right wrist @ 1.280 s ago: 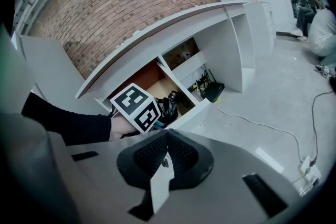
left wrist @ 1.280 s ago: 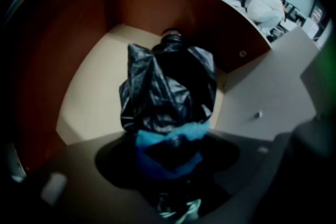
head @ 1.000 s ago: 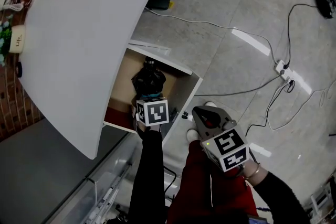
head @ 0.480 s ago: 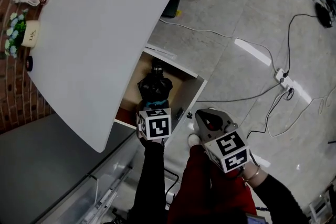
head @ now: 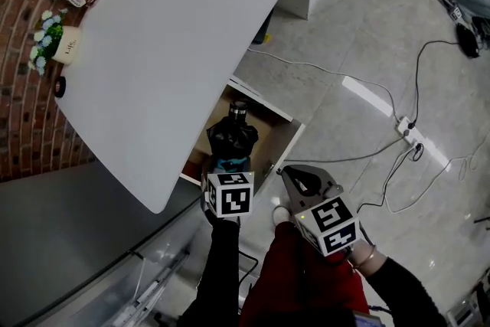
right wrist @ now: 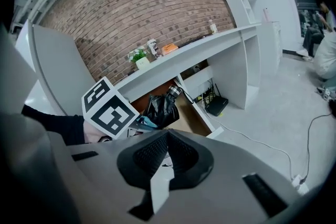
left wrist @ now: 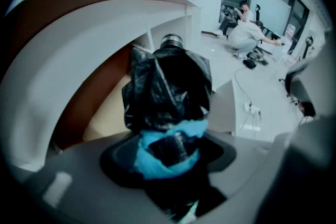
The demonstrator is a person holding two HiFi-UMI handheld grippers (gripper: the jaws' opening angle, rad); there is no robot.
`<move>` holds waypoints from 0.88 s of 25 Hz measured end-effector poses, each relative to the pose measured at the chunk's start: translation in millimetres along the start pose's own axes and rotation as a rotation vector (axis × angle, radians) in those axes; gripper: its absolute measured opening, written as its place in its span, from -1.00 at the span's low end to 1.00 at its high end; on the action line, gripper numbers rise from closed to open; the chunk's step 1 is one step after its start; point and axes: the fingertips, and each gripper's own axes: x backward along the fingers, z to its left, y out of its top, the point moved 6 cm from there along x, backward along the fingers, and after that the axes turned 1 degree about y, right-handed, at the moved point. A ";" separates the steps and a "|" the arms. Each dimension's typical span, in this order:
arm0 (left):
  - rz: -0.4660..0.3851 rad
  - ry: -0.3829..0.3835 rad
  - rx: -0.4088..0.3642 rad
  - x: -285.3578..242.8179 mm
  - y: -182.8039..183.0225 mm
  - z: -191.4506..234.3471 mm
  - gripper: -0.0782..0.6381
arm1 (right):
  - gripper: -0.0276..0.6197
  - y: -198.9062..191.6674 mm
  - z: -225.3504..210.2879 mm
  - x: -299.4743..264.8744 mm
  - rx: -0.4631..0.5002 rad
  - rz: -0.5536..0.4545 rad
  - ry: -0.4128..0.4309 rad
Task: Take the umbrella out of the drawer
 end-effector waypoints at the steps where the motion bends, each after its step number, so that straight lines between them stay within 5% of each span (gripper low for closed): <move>1: -0.007 -0.003 -0.002 4.0 0.1 -0.7 -0.03 | -0.91 1.3 2.7 1.6 0.008 -0.001 -0.001; 22: -0.180 -0.106 0.029 104.8 4.1 -21.3 -0.02 | -0.91 23.0 42.5 47.3 0.030 -0.042 -0.041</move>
